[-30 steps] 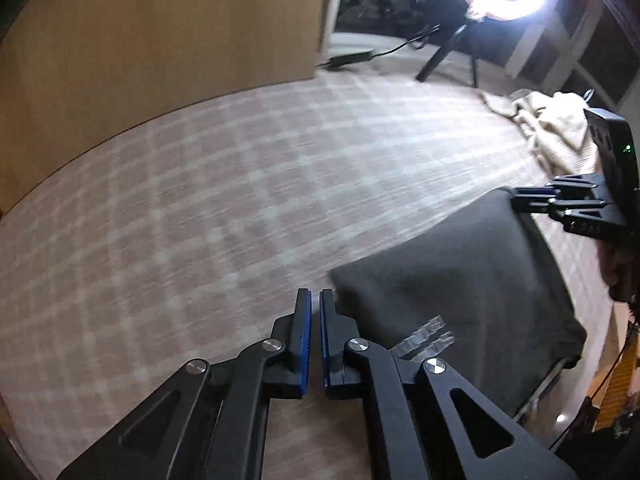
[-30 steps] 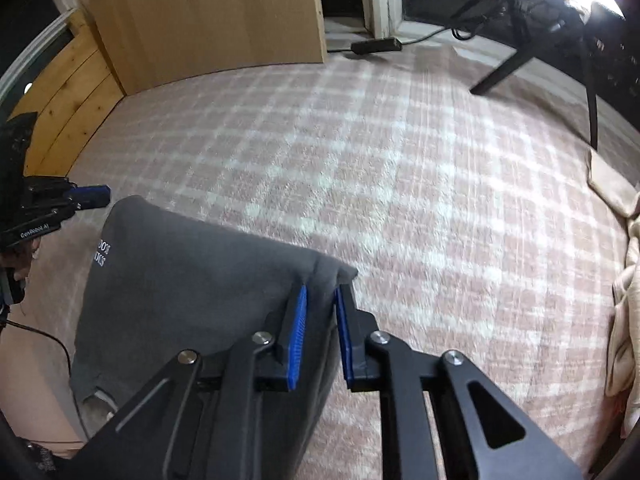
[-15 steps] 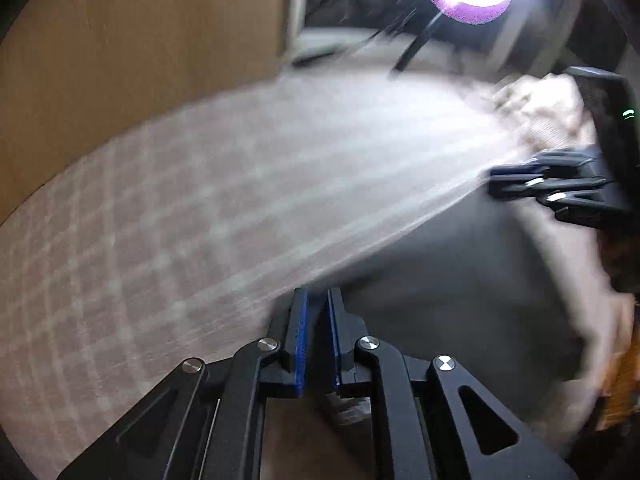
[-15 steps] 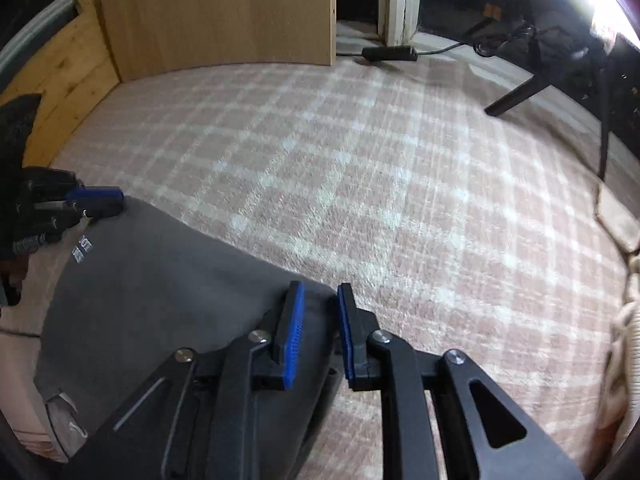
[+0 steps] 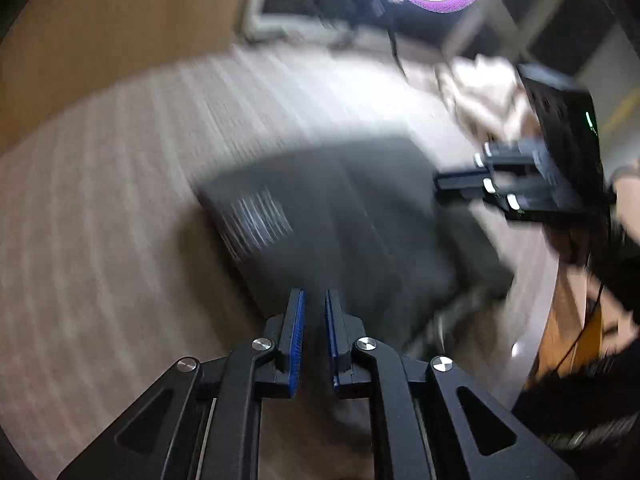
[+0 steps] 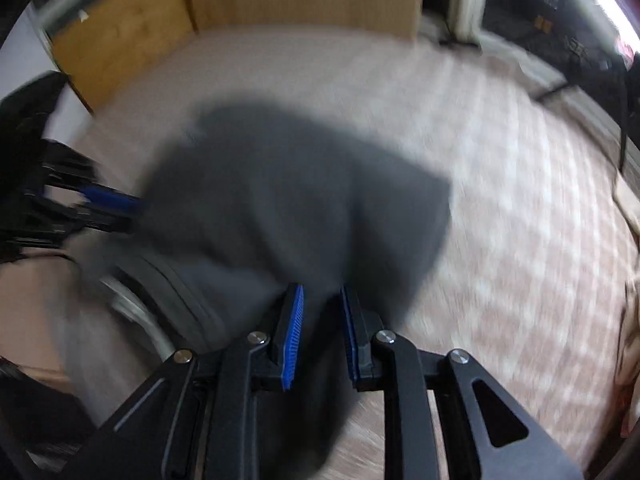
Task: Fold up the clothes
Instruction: 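Pinch the edge of the stacked clothes with both tools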
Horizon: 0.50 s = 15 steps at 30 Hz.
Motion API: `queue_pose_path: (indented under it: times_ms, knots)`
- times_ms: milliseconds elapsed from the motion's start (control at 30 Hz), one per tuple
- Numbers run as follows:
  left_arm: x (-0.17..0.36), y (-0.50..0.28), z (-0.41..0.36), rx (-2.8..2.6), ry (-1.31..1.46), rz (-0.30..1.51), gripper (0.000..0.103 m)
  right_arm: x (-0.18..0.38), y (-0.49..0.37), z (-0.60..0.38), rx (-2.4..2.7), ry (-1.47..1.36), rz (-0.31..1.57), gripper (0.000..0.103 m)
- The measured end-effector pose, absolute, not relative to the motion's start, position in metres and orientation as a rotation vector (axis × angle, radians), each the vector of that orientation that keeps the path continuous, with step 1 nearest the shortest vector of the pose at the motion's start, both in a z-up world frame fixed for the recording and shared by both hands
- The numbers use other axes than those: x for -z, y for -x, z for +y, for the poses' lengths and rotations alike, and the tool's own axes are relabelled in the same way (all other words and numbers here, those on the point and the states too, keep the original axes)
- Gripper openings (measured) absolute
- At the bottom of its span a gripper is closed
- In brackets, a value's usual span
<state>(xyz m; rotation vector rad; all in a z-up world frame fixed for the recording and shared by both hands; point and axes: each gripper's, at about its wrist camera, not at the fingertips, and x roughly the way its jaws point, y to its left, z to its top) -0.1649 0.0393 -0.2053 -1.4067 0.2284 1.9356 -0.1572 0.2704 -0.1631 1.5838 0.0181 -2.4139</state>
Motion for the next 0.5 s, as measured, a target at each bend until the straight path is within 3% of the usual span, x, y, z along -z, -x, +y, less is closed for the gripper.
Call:
queue_pose_path:
  times_ms: [167, 233, 267, 400, 500]
  knots:
    - [0.203, 0.137, 0.027, -1.936, 1.413, 0.249, 0.011, 0.141, 0.132, 0.286, 2.437, -1.522, -0.134, 0.019]
    - [0.193, 0.130, 0.021, -1.947, 1.398, 0.224, 0.012, 0.142, 0.120, 0.283, 2.419, -1.533, -0.131, 0.028]
    - [0.188, 0.126, 0.018, -1.952, 1.390, 0.211, 0.018, 0.147, 0.116, 0.282, 2.405, -1.553, -0.121, 0.029]
    - [0.208, 0.111, 0.016, -1.896, 1.484, 0.255, 0.016, 0.171, 0.100, 0.279, 2.320, -1.639, 0.012, 0.029]
    - [0.204, 0.114, 0.007, -1.912, 1.510, 0.247, 0.018, 0.151, 0.103, 0.297, 2.379, -1.606, -0.056, 0.030]
